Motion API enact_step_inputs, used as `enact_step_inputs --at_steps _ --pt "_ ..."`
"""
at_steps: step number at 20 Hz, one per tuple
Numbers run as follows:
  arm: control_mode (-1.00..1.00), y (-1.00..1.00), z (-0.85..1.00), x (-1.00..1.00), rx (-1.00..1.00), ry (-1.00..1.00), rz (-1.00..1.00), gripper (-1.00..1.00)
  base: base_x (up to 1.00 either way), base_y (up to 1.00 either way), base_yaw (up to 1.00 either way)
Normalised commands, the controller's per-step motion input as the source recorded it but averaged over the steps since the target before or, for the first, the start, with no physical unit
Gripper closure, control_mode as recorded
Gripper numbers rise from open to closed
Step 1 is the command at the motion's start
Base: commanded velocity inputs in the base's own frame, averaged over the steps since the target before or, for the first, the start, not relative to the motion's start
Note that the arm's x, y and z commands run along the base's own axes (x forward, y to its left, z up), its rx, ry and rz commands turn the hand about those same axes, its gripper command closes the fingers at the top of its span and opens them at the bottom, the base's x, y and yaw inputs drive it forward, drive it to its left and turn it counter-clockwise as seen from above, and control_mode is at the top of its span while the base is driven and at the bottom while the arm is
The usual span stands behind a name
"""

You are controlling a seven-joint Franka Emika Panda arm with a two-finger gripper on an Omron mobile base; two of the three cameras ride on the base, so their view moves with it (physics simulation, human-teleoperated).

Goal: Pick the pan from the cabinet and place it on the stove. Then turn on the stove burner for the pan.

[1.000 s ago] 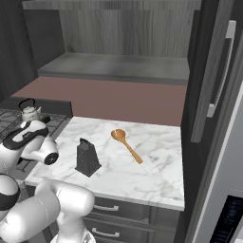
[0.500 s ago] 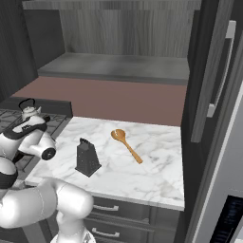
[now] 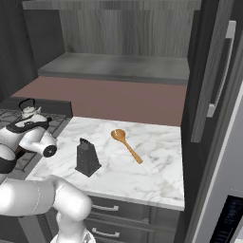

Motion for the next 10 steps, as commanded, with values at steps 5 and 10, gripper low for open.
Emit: enact_step_inputs --at_steps 5,10 --pt "-1.00 0.26 -0.58 0.00 0.03 -0.16 -0.05 1.00 0.00 0.00 0.00" --pt "-1.00 0.35 -0.54 -0.02 0.01 -0.18 -0.04 1.00 0.00 0.00 0.00"
